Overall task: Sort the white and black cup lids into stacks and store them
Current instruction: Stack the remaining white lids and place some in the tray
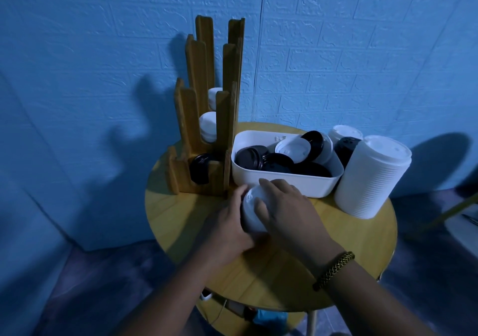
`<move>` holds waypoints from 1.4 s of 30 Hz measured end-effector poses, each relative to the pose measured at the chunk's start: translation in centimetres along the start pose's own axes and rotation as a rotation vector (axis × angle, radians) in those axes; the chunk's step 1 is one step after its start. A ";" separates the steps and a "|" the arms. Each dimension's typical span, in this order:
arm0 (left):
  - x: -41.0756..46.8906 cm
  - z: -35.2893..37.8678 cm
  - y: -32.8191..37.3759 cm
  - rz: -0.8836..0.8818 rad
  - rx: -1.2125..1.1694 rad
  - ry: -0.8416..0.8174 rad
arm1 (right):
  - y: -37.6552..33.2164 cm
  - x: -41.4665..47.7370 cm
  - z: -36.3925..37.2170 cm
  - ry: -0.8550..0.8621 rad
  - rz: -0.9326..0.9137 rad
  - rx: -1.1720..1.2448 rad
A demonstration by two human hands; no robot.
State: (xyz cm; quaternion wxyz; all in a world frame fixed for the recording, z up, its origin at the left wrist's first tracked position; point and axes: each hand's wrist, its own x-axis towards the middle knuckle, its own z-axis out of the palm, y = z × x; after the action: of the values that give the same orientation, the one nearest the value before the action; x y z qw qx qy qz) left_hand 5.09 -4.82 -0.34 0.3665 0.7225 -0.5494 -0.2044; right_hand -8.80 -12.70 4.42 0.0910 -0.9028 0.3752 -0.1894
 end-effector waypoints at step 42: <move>0.3 0.2 -0.5 0.051 -0.039 -0.004 | 7.4 10.1 -3.1 0.100 0.313 -0.060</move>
State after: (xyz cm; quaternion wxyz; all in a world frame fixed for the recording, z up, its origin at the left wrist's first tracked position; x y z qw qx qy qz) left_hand 5.38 -5.15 -0.86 0.3845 0.7005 -0.5643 -0.2072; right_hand -8.29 -25.16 7.70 0.0734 -0.8252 0.5207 -0.2062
